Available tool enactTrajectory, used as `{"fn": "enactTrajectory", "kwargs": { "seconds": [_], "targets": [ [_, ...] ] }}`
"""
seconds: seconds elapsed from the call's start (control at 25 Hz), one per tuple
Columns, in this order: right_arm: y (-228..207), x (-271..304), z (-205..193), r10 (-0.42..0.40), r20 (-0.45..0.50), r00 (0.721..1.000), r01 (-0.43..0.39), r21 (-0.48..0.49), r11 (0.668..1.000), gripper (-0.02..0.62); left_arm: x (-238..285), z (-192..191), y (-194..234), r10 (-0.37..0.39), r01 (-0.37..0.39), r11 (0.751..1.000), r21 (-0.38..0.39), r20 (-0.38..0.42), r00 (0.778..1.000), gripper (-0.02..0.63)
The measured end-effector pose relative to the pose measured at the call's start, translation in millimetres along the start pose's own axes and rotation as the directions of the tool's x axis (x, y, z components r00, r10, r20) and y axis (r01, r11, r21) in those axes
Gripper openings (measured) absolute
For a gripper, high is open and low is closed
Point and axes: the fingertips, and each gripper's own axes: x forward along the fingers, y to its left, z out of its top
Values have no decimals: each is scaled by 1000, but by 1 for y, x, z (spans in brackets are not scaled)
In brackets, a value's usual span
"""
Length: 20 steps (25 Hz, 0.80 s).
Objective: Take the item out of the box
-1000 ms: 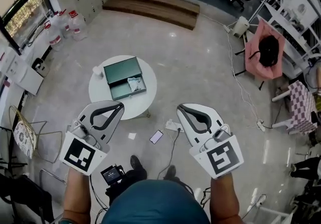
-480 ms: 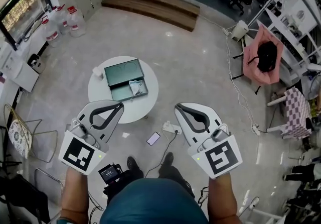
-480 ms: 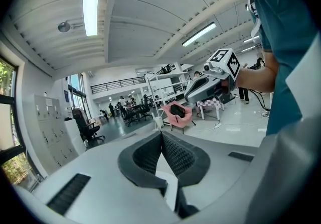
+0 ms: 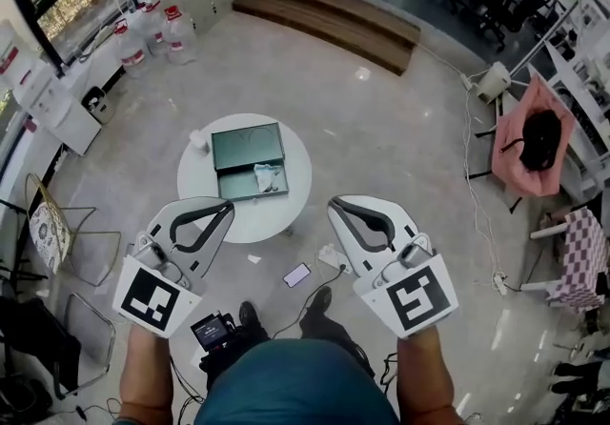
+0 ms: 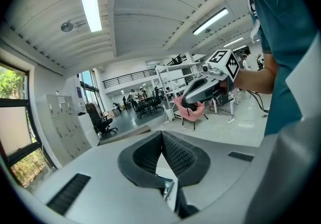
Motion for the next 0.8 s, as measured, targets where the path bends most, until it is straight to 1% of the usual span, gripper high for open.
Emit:
{"fn": "enactTrajectory", "kwargs": {
  "seconds": [0.16,0.36,0.6,0.8],
  "targets": [
    [-49,-17,-20,55,21,998,-55,-27,998,38,47,18,-7,70,-71,997,-23,-28,997,20],
    [-95,-29,-49,110,25,994,-109,-34,993,38,96,27,-19,122,-125,991,-55,-66,990,20],
    [-130,-38,-67,161,34,986,-159,-47,986,38,133,36,-25,172,-180,981,-78,-101,980,20],
    [-145,-13,-77,175,20,984,-174,-41,984,38,149,22,-11,176,-187,978,-91,-115,978,20]
  ]
}}
